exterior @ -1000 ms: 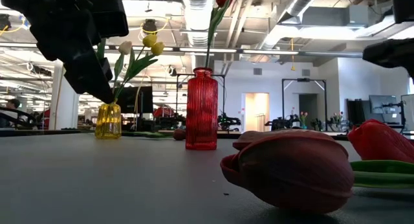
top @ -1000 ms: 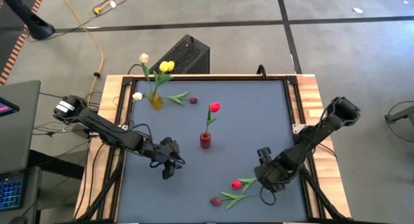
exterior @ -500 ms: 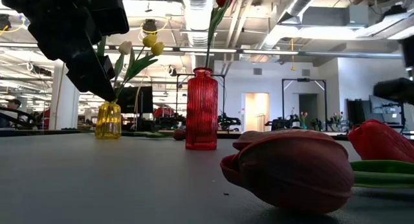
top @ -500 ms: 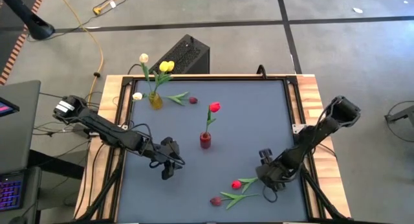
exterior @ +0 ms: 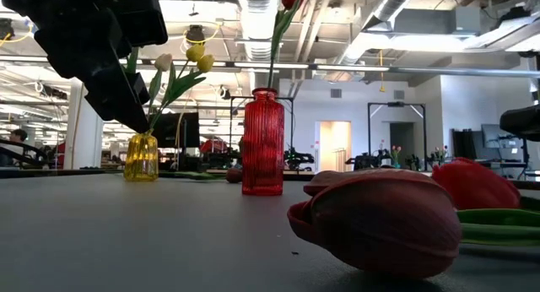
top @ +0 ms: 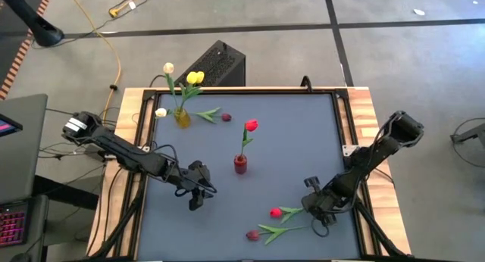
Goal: Sort flowers into vase by color
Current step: Put the pink tulip into the red vase
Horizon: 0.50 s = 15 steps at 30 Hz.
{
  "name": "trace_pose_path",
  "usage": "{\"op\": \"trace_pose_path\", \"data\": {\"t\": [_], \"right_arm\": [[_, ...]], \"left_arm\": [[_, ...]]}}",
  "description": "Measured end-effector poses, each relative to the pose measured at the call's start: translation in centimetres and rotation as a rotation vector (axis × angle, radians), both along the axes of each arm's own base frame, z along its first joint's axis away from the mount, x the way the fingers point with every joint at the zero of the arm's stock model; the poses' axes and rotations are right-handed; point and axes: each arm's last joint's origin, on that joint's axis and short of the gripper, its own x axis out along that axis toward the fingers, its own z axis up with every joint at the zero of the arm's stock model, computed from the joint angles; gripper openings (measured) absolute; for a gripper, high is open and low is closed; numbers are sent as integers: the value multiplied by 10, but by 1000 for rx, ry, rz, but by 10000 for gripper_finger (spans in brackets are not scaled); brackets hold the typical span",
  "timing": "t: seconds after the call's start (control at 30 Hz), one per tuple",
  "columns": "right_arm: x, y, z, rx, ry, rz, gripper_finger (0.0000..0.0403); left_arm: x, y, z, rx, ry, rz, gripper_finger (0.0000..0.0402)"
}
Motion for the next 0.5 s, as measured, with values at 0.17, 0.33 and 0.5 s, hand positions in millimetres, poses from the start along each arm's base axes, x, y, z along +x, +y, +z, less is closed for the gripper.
{"op": "trace_pose_path", "data": {"t": [0.17, 0.33, 0.5], "right_arm": [[14, -1, 10, 28, -16, -40, 36], [31, -3, 24, 55, -72, -82, 20], [44, -5, 35, 99, -146, -112, 16]], "left_arm": [[0, 0, 0, 0, 0, 0, 192], [0, 0, 0, -1, 0, 0, 192], [0, -1, 0, -11, 4, -13, 192]]}}
